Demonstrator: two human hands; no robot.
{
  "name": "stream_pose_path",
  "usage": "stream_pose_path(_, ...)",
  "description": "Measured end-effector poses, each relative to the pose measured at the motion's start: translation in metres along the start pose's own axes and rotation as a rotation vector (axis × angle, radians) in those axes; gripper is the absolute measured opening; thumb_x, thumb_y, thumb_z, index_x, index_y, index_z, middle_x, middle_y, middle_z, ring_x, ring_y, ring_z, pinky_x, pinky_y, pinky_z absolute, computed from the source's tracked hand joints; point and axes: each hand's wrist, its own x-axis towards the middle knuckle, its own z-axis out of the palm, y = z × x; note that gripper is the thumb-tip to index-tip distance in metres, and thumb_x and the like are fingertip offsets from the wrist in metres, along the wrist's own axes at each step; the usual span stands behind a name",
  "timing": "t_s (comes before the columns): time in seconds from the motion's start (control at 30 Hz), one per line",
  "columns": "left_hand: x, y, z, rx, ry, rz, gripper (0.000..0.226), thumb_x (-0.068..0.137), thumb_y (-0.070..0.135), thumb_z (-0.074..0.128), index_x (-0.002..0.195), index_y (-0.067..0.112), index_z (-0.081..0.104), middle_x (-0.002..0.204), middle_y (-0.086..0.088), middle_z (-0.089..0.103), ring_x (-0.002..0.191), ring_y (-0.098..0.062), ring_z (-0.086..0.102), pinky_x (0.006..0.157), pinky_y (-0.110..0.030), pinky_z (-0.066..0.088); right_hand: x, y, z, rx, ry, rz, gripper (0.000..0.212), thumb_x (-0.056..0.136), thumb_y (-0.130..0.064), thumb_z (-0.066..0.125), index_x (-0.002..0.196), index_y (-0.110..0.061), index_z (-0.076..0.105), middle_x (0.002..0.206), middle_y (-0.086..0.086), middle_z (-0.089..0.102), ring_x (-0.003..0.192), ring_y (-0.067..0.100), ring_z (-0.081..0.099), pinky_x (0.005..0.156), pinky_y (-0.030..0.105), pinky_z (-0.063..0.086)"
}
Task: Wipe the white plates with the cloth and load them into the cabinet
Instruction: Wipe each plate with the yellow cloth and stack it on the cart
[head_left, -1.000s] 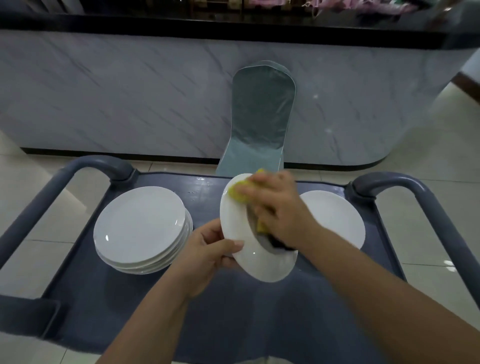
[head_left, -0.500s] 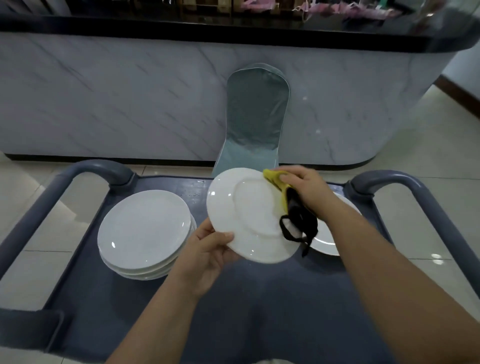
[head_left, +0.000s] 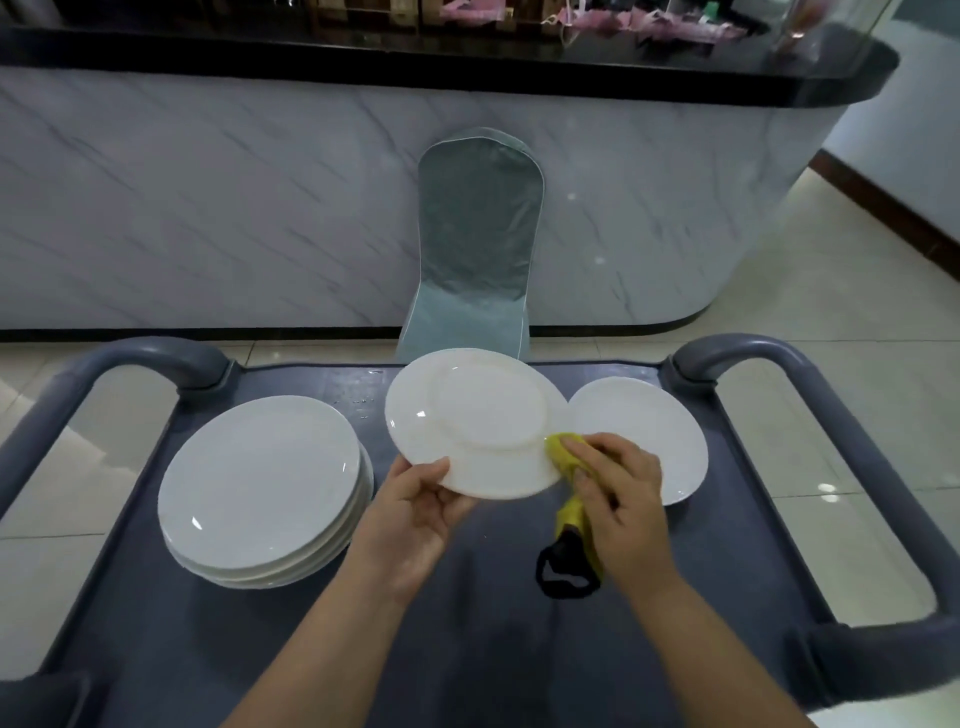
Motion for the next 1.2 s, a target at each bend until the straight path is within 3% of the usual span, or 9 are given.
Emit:
stream_pose_path(0.1,-0.007,0.008,-0.007,0.29,-0.15,-0.045,0.034,0.07,-0.006,0.064,0.099,0.01,0.074,0.103,-0.012,0.073,0.088,-0.025,0.072,0.065,-0.037,0.059,0.031,0.009,-0.022,0.012,-0.068,0.125,0.037,0.096,-0.01,0.057,0.109,-0.044,0.06,0.113,-0.022,0.054,0.114,0.017,0.041,0.103,0.019,0.032)
stream_pose_path(0.2,-0.011,0.008,-0.001,0.463,-0.262,-0.051,0.034,0.069,-0.006,0.062,0.096,0.011,0.076,0.101,-0.015,0.072,0.085,-0.028,0.071,0.065,-0.038,0.058,0.07,-0.009,-0.019,-0.06,-0.094,0.064,0.029,0.095,-0.01,0.058,0.116,-0.028,0.067,0.116,-0.005,0.059,0.114,0.025,0.043,0.101,0.021,0.028)
stream_pose_path(0.4,-0.006,0.022,0.007,0.507,-0.217,0.077,0.035,0.067,-0.009,0.067,0.097,0.008,0.074,0.097,-0.017,0.072,0.084,-0.03,0.07,0.067,-0.041,0.06,0.029,-0.039,0.01,-0.1,-0.218,-0.31,0.033,0.094,-0.017,0.054,0.126,-0.02,0.064,0.122,0.003,0.059,0.104,0.024,0.045,0.103,0.023,0.029)
stream_pose_path(0.53,-0.005,0.024,0.002,0.503,-0.202,0.031,0.037,0.064,-0.007,0.066,0.096,0.01,0.075,0.097,-0.014,0.072,0.083,-0.025,0.071,0.063,-0.035,0.059,0.002,0.003,-0.017,-0.137,-0.234,-0.221,0.029,0.093,-0.012,0.056,0.119,-0.016,0.068,0.12,0.005,0.061,0.105,0.029,0.05,0.101,0.026,0.034)
stream_pose_path(0.67,-0.008,0.01,0.008,0.657,-0.286,-0.049,0.033,0.065,-0.005,0.065,0.09,0.013,0.078,0.09,-0.012,0.073,0.078,-0.024,0.071,0.061,-0.035,0.06,0.044,0.002,-0.025,-0.179,-0.08,-0.053,0.029,0.089,0.0,0.063,0.115,-0.013,0.07,0.115,0.008,0.062,0.103,0.039,0.051,0.101,0.013,0.025)
stream_pose_path(0.93,0.007,-0.002,0.02,0.531,-0.3,-0.063,0.037,0.067,-0.005,0.061,0.096,0.011,0.076,0.097,-0.016,0.071,0.083,-0.026,0.07,0.066,-0.038,0.059,0.006,-0.01,-0.021,-0.105,-0.277,-0.39,0.029,0.1,-0.022,0.047,0.12,-0.027,0.068,0.131,-0.005,0.055,0.107,0.029,0.047,0.105,0.035,0.034)
stream_pose_path(1.0,0.009,-0.007,0.017,0.543,-0.301,-0.082,0.037,0.064,-0.006,0.063,0.094,0.011,0.077,0.095,-0.015,0.072,0.081,-0.025,0.07,0.063,-0.036,0.058,-0.006,0.011,-0.035,-0.107,-0.236,-0.338,0.029,0.099,-0.019,0.048,0.119,-0.025,0.067,0.13,-0.006,0.055,0.106,0.03,0.049,0.102,0.038,0.037)
stream_pose_path(1.1,0.007,-0.019,0.015,0.612,-0.357,-0.134,0.039,0.057,0.0,0.073,0.095,0.01,0.076,0.095,-0.015,0.073,0.082,-0.027,0.071,0.063,-0.037,0.058,0.005,0.03,-0.05,-0.133,-0.058,-0.091,0.028,0.093,-0.008,0.058,0.115,-0.021,0.07,0.121,-0.006,0.058,0.106,0.027,0.049,0.098,0.044,0.04)
stream_pose_path(1.2,0.011,-0.032,0.022,0.653,-0.368,-0.153,0.04,0.056,0.007,0.077,0.095,0.01,0.076,0.098,-0.015,0.073,0.085,-0.029,0.072,0.066,-0.037,0.058,0.028,0.02,-0.046,-0.142,-0.013,-0.006,0.027,0.094,-0.01,0.06,0.116,-0.023,0.069,0.121,-0.011,0.055,0.107,0.026,0.047,0.104,0.029,0.033)
